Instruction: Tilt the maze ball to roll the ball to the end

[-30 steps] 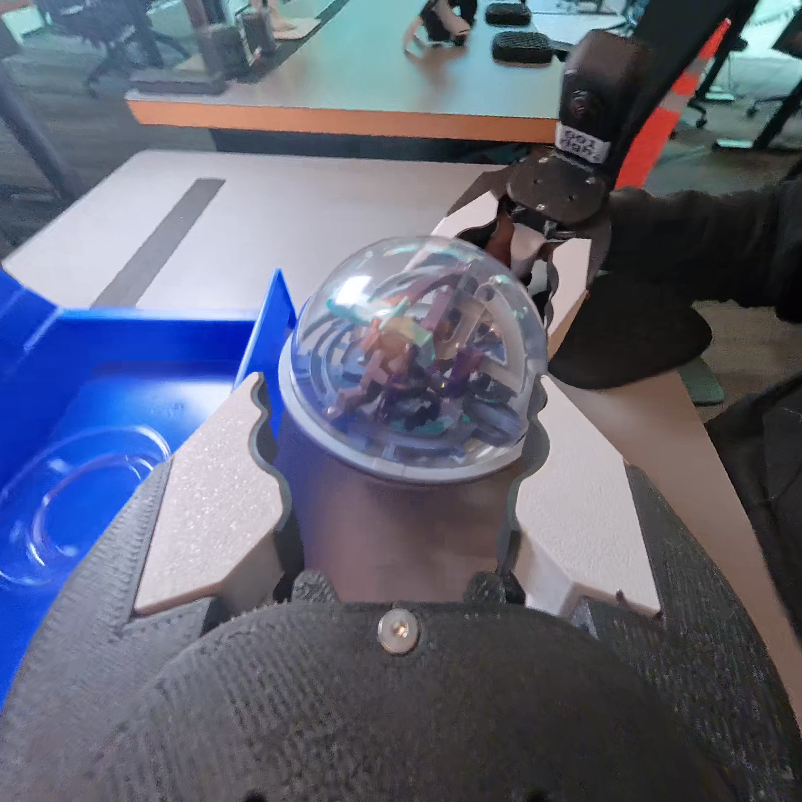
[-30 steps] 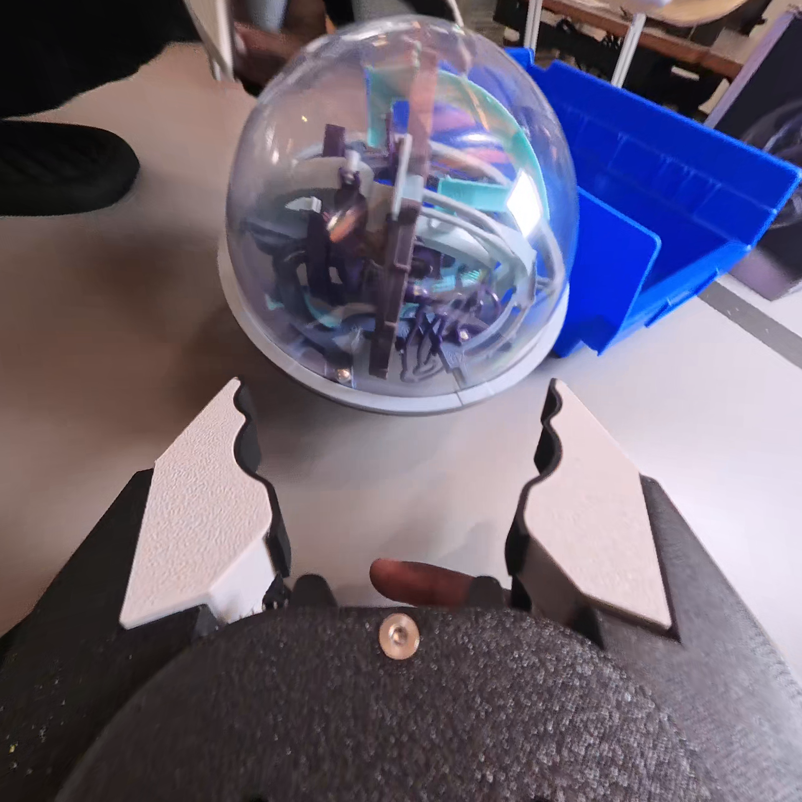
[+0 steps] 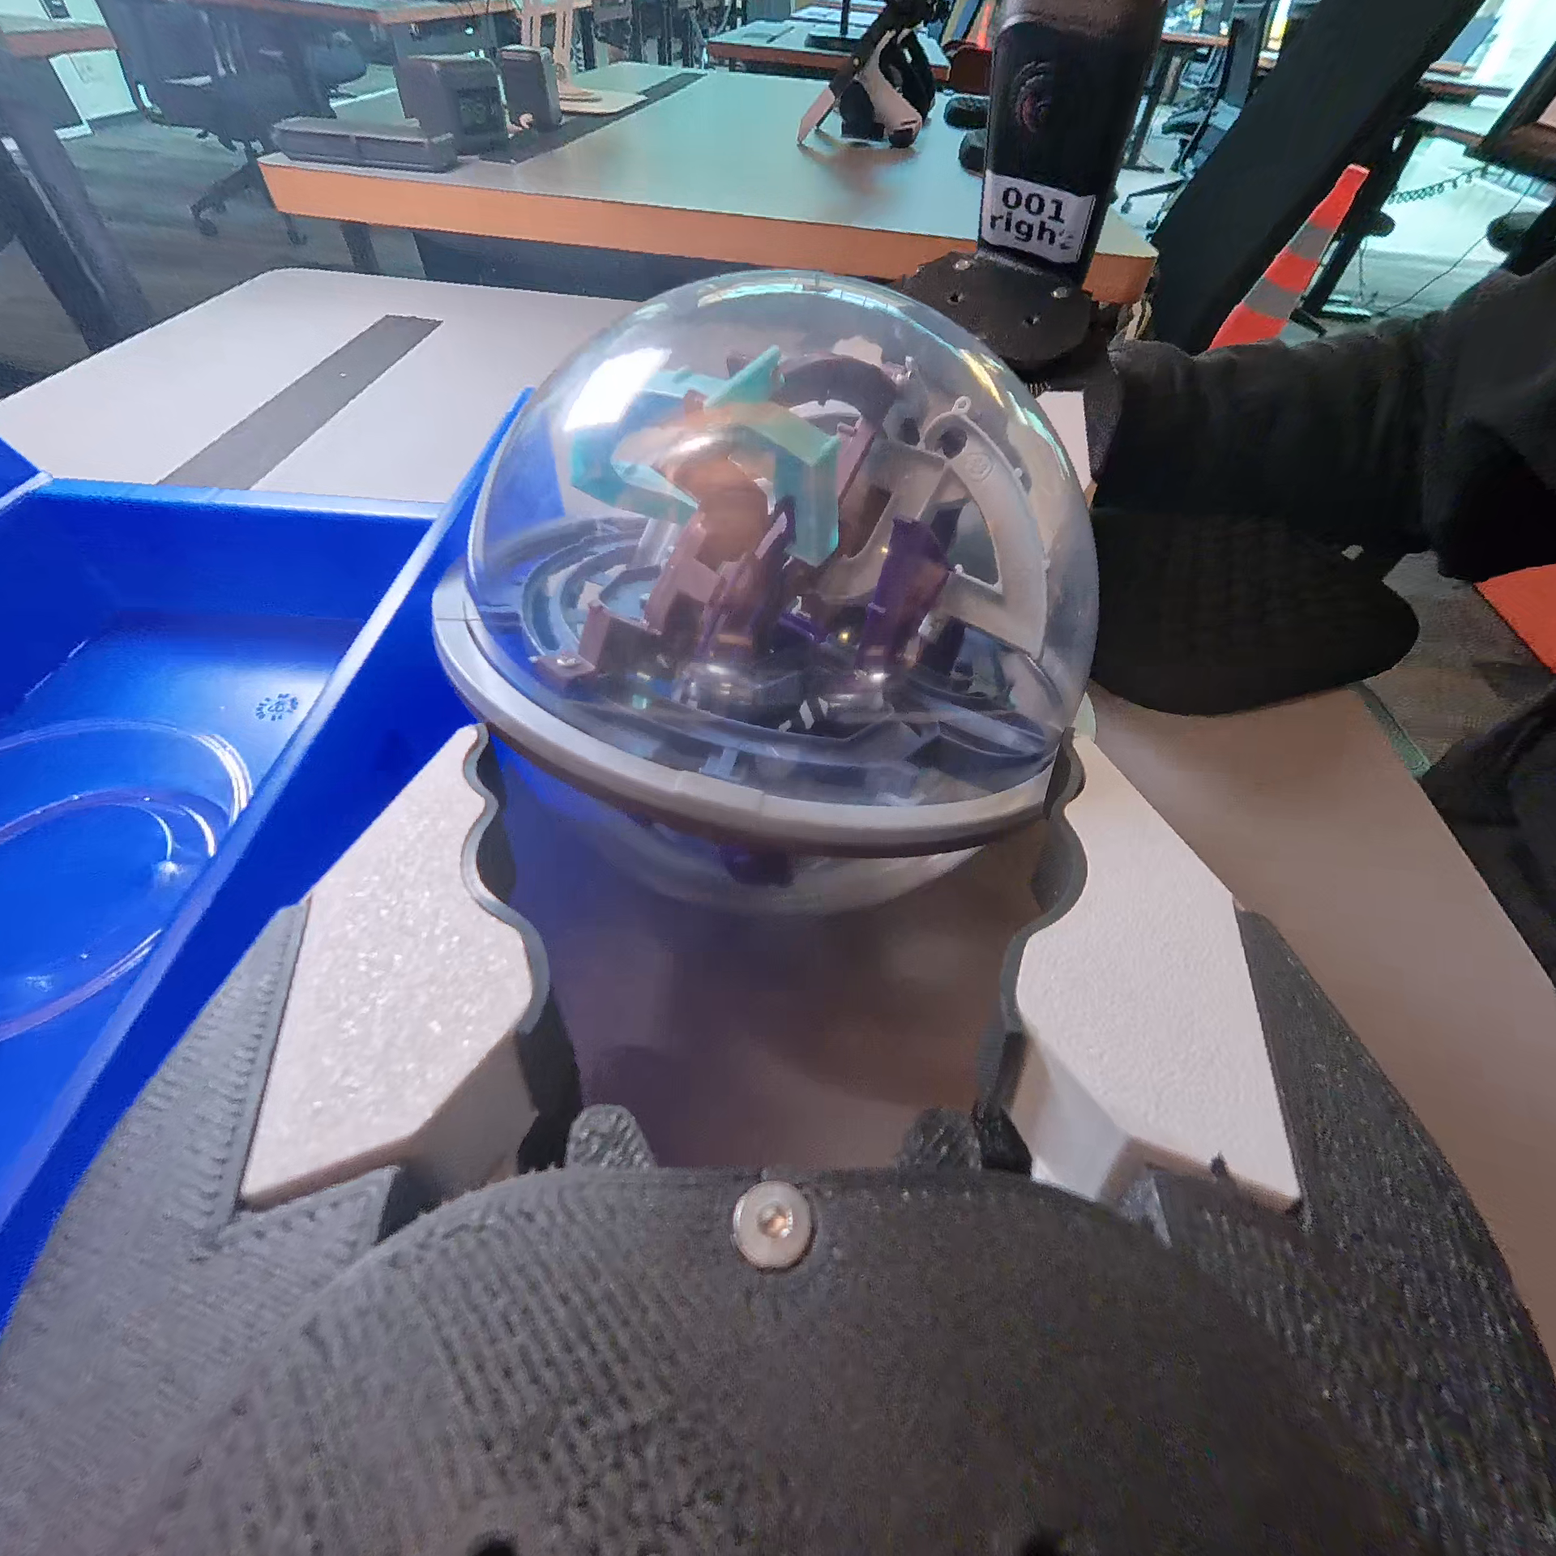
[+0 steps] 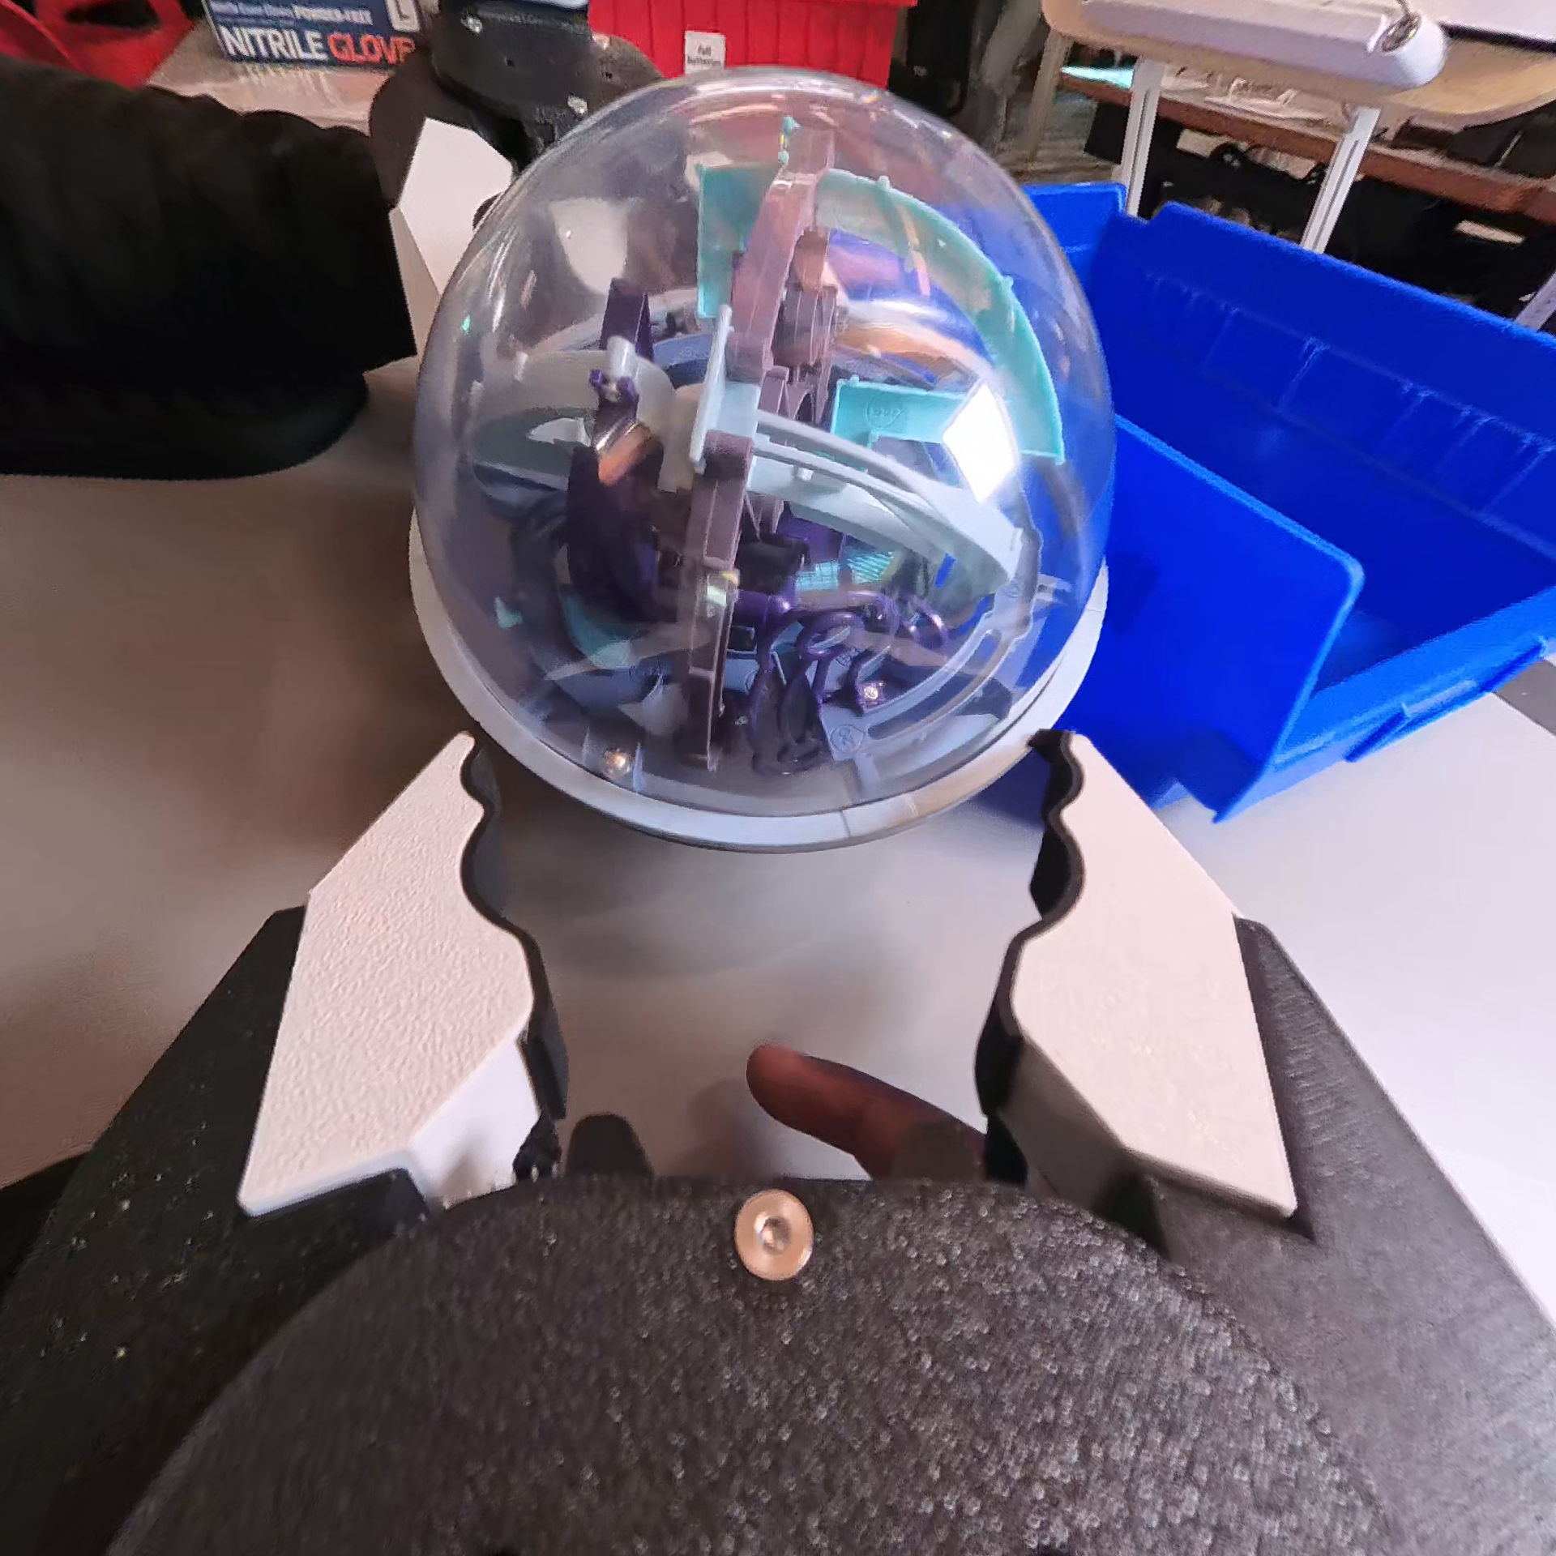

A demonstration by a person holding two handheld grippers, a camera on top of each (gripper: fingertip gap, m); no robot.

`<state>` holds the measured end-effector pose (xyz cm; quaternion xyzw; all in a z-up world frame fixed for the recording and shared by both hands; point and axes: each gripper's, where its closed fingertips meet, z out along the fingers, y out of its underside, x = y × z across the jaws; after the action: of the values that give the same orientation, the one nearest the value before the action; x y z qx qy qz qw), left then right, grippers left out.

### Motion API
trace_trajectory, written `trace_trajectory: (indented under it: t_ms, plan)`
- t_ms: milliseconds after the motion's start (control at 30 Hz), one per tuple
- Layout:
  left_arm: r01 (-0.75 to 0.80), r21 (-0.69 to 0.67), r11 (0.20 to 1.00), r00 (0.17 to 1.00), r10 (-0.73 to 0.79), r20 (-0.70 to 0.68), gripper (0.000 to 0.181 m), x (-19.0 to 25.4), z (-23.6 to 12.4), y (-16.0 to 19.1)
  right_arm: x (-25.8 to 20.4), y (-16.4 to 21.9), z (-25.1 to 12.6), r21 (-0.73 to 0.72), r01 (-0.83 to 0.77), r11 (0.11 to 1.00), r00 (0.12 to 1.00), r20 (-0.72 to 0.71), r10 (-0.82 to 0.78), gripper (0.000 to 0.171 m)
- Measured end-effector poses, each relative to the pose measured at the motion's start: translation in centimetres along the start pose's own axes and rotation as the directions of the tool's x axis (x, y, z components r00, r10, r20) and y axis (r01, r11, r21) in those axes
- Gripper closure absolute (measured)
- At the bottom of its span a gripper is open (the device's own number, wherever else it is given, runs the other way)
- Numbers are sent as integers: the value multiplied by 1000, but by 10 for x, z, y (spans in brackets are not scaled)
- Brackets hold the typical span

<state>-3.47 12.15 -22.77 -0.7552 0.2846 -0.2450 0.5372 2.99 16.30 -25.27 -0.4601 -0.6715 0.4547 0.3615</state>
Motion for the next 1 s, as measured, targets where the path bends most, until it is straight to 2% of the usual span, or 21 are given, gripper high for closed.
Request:
trace_trajectory:
  t_ms: [100, 300, 600, 1000]
  plan:
    - [13, 0, 1000, 1000, -13, -7, 57, -2, -6, 4, 0, -4, 1, 14, -11, 1000, 1000, 18, 11, 44]
    - [14, 6, 1000, 999, -13, -49, 61, -4, -13, 11, -5, 3, 17, -48, -2, 999, 994, 112, 7, 37]
    - [120, -19, 993, 991, -121, -58, 48, 7, -25, 28, -21, -20, 33, 3, 39, 999, 997, 72, -39, 39]
    - [196, 35, 980, 980, -195, -46, 40, 36, -65, 18, -67, -41, 53, -19, -25, 999, 996, 83, 27, 39]
